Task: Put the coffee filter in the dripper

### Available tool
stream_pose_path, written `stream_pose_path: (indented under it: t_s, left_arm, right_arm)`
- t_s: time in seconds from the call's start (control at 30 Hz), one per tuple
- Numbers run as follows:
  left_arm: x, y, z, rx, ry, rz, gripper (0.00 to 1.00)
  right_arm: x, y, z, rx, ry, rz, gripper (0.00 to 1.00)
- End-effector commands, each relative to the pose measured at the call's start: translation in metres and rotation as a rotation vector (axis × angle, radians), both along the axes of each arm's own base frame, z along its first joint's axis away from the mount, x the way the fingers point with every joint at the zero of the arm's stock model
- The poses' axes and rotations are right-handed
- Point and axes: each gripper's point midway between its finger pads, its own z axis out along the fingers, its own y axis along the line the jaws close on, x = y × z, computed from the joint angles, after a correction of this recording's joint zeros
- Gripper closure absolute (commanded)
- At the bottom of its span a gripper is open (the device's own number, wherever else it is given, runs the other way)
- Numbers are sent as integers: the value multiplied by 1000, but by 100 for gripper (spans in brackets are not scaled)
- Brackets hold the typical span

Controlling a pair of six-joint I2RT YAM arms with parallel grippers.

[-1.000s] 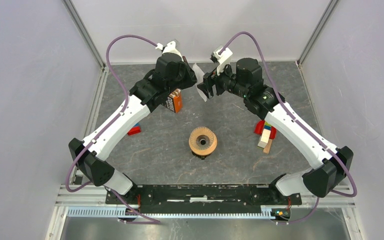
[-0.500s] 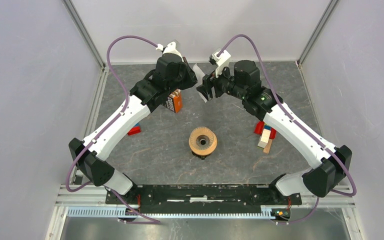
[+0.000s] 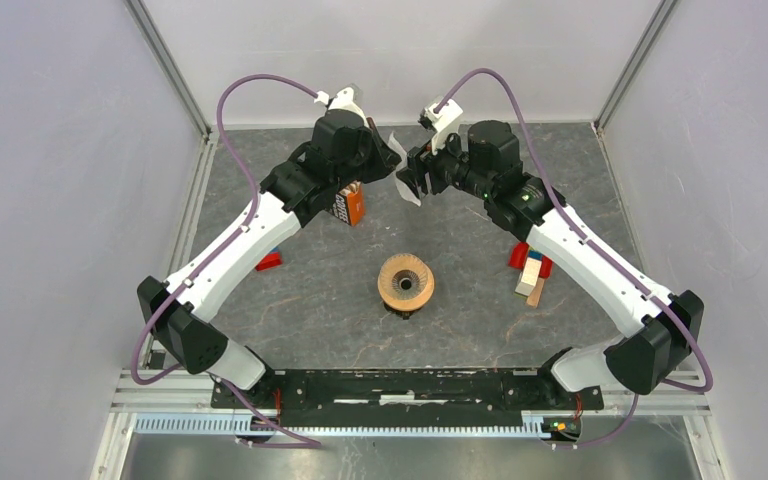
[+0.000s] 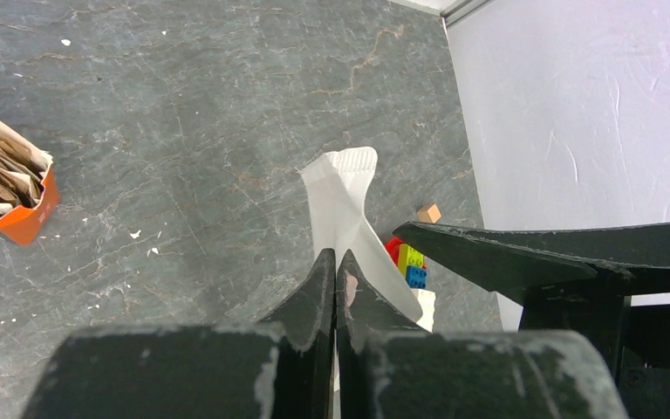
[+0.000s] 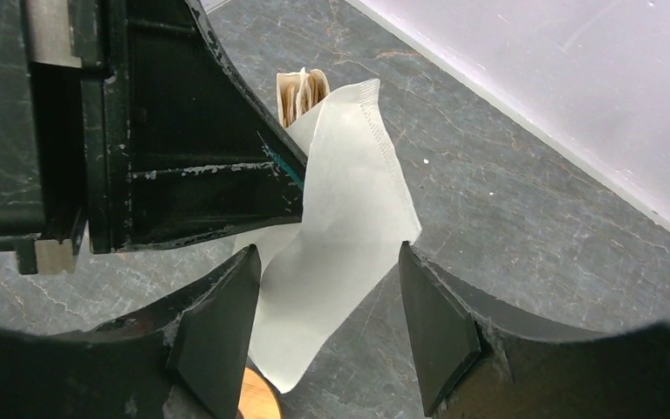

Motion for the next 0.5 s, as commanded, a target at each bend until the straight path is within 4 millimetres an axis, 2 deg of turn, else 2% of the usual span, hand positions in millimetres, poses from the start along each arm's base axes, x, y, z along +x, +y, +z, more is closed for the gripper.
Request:
stream_pose_path:
  t_s: [0.0,0.47]
  left_arm:
    - [-6,-2,28,-85,-49,-5,98]
    - [-8,-4,30,-67,-93,-50,98]
  right_arm:
    - [3,-5,21,9,-70,-28,35]
    - [4,-21,28,-6,-97,-85,39]
